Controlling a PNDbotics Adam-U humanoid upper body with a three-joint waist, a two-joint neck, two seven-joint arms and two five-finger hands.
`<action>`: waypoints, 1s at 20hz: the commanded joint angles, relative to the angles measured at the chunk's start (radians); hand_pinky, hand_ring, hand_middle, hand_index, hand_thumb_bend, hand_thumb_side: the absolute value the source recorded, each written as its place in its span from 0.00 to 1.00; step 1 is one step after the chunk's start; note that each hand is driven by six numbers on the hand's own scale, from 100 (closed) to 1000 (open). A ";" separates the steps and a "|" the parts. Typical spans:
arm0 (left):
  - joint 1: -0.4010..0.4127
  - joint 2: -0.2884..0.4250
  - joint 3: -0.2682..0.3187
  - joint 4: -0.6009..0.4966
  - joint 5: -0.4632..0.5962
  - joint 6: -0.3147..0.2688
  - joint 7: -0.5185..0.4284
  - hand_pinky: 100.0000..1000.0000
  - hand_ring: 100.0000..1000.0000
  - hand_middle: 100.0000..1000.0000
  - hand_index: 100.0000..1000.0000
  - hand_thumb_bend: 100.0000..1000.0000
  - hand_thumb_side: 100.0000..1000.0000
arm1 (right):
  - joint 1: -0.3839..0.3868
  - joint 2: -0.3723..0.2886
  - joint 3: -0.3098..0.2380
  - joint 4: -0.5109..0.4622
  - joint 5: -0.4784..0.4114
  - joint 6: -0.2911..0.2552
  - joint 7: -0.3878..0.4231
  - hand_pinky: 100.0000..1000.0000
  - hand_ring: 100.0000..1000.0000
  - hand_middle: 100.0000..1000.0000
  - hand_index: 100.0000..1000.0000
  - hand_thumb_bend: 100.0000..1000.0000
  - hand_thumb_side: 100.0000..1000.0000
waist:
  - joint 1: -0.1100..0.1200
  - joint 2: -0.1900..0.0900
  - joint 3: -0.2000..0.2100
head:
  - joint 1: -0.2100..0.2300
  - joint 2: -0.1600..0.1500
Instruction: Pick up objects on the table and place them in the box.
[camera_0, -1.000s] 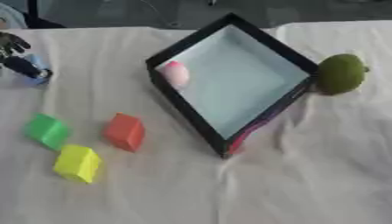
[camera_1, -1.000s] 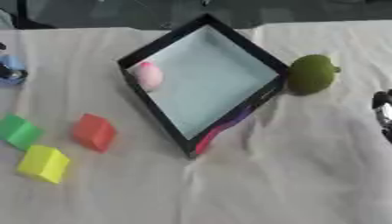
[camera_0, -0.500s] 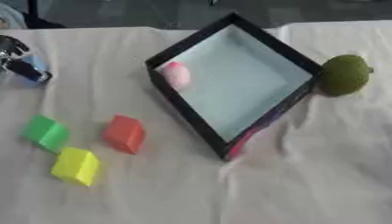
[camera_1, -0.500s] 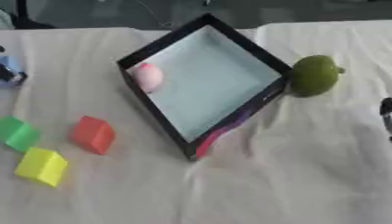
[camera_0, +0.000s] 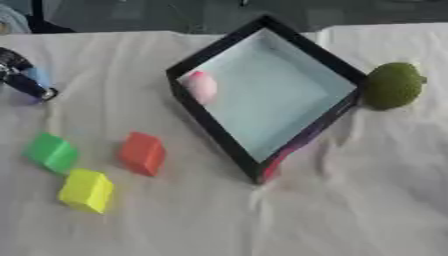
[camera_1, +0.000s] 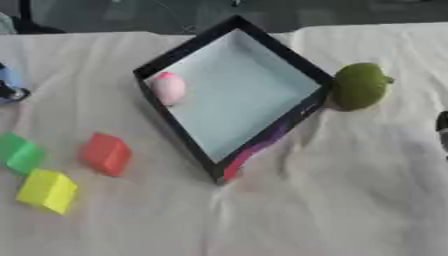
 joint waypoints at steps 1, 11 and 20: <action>-0.017 0.036 0.004 -0.020 -0.017 0.008 0.006 0.86 0.86 0.68 0.51 0.19 0.00 | -0.011 -0.028 -0.007 -0.016 -0.002 -0.003 -0.001 0.86 0.79 0.80 0.87 0.17 0.39 | 0.009 -0.014 0.001 | -0.004 -0.001; -0.118 0.002 -0.109 -0.234 0.078 -0.074 0.077 0.81 0.80 0.62 0.44 0.07 0.00 | -0.007 -0.039 -0.005 -0.017 -0.008 -0.008 0.005 0.86 0.79 0.80 0.87 0.16 0.37 | 0.011 -0.057 0.015 | -0.066 0.040; -0.208 -0.055 -0.343 -0.487 0.232 -0.230 -0.056 0.80 0.79 0.62 0.44 0.12 0.00 | -0.012 -0.044 -0.006 -0.022 -0.026 -0.014 0.005 0.86 0.79 0.80 0.87 0.15 0.36 | 0.004 -0.111 0.029 | -0.134 0.056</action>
